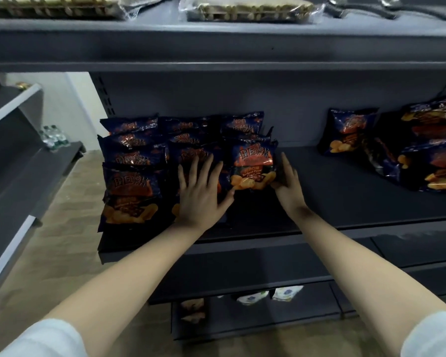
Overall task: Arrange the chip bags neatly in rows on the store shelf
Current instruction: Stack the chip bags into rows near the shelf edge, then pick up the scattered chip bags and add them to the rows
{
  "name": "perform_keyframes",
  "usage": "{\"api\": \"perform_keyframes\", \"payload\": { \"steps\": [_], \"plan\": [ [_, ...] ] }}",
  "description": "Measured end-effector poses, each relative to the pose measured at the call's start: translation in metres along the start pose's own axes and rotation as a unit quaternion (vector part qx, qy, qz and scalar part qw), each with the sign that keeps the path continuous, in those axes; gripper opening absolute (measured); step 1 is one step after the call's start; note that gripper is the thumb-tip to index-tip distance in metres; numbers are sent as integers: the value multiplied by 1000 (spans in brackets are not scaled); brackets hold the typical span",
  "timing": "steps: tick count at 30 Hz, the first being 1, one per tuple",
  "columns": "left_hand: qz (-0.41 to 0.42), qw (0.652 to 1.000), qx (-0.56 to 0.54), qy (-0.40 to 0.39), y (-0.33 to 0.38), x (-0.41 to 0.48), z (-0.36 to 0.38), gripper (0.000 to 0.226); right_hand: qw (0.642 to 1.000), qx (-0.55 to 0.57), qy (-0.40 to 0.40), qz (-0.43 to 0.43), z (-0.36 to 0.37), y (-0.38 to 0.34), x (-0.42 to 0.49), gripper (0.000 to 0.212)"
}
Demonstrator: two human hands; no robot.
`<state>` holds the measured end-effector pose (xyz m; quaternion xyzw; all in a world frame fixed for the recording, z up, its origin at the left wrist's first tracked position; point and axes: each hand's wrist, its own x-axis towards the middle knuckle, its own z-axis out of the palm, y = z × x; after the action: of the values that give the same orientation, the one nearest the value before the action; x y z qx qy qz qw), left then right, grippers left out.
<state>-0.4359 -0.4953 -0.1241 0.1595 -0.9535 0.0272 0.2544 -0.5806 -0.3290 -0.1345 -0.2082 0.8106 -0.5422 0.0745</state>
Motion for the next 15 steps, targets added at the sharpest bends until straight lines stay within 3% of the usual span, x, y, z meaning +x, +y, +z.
{"api": "perform_keyframes", "payload": {
  "steps": [2, 7, 12, 15],
  "plan": [
    [12, 1000, 4, 15, 2, 3, -7, 69, 999, 28, 22, 7, -9, 1, -1, 74],
    [33, 998, -17, 49, 31, 33, -22, 65, 999, -33, 31, -20, -45, 0, 2, 67],
    [48, 998, -23, 23, 87, 55, -13, 64, 995, -86, 13, -54, -103, 7, 10, 61],
    [76, 996, -31, 18, 130, 66, -4, 61, 988, -121, 47, -87, -149, 20, 19, 61]
  ]
}}
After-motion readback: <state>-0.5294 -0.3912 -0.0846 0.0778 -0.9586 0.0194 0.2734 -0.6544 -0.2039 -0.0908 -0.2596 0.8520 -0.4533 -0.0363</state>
